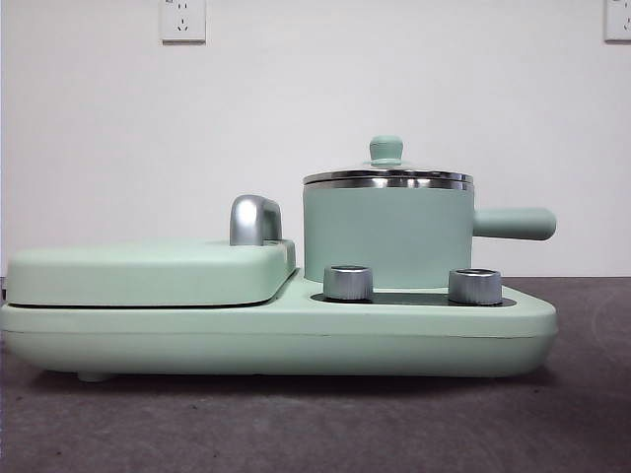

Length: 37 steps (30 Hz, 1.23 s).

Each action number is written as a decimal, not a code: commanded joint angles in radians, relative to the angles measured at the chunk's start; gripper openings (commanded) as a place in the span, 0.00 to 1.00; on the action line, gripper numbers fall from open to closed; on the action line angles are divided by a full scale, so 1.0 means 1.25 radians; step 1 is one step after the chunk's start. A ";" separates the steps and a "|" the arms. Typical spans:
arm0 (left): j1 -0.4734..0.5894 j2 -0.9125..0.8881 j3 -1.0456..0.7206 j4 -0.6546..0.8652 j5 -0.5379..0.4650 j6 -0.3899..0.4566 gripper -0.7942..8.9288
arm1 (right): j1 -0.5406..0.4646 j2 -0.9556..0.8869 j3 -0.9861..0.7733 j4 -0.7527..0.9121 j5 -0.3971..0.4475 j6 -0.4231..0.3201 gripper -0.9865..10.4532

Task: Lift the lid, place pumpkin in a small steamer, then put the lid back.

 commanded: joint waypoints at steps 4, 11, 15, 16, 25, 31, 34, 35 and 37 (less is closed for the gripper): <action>0.001 -0.002 -0.010 -0.003 0.002 -0.001 0.09 | 0.000 -0.001 -0.004 0.004 0.001 -0.009 0.09; 0.001 -0.002 -0.010 -0.003 0.002 -0.001 0.09 | 0.000 -0.001 -0.004 0.015 0.000 -0.009 0.09; 0.001 -0.002 -0.010 -0.003 0.002 -0.001 0.09 | 0.000 -0.001 -0.004 0.015 0.000 -0.009 0.09; 0.001 -0.002 -0.010 -0.003 0.002 -0.001 0.09 | 0.000 -0.001 -0.004 0.015 0.000 -0.009 0.09; 0.001 -0.002 -0.010 -0.003 0.002 -0.001 0.09 | 0.000 -0.001 -0.004 0.015 0.000 -0.009 0.09; 0.001 -0.002 -0.010 -0.003 0.002 -0.001 0.09 | 0.000 -0.001 -0.004 0.015 0.000 -0.009 0.09; 0.001 -0.002 -0.010 -0.003 0.002 -0.001 0.09 | 0.000 -0.001 -0.004 0.015 0.000 -0.009 0.09; 0.001 -0.002 -0.010 -0.003 0.002 -0.001 0.09 | 0.000 -0.001 -0.004 0.015 0.000 -0.009 0.09; 0.001 -0.002 -0.010 -0.003 0.002 -0.001 0.09 | 0.000 -0.001 -0.004 0.015 0.001 -0.009 0.09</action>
